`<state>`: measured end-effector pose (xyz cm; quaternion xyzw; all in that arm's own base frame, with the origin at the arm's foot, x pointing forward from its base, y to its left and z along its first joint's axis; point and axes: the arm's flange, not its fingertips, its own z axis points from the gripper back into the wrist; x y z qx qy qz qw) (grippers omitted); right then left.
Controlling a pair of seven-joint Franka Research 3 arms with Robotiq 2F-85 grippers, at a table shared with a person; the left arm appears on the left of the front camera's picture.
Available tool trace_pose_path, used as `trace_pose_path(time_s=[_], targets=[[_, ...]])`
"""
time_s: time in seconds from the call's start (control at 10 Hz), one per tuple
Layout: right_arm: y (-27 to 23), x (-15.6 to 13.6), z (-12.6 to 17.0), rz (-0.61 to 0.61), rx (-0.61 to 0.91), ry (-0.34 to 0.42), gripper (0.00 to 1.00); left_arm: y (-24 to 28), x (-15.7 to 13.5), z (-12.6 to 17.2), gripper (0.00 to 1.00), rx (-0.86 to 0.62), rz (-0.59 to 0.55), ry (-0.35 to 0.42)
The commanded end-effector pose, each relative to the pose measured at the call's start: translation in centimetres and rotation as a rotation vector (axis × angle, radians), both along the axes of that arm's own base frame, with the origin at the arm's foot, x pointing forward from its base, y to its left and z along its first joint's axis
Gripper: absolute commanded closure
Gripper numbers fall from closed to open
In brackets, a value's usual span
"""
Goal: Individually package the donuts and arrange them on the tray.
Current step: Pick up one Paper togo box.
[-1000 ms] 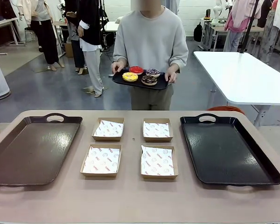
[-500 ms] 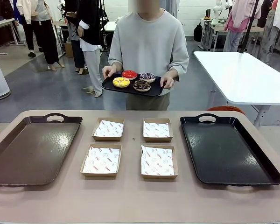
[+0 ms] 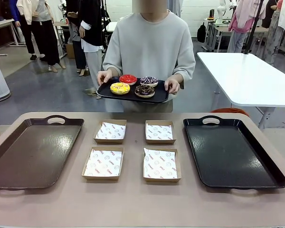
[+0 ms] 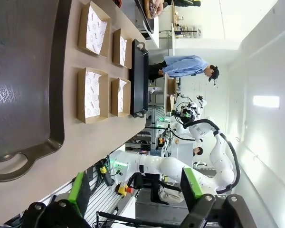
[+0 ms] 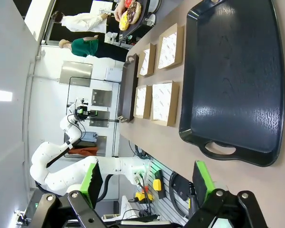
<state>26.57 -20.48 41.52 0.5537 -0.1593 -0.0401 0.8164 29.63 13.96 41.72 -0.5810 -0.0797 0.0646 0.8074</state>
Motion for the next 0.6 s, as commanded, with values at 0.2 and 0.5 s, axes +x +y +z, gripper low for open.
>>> trace_pose_path(time_s=[0.2,0.5], targets=[[0.0,-0.01,-0.02,0.0,0.012,-0.007,0.0,0.05,-0.01,0.04,0.0,-0.018,0.011,-0.006],[0.0,-0.01,-0.02,0.0,0.012,-0.007,0.0,0.05,-0.01,0.04,0.0,-0.018,0.011,-0.006]])
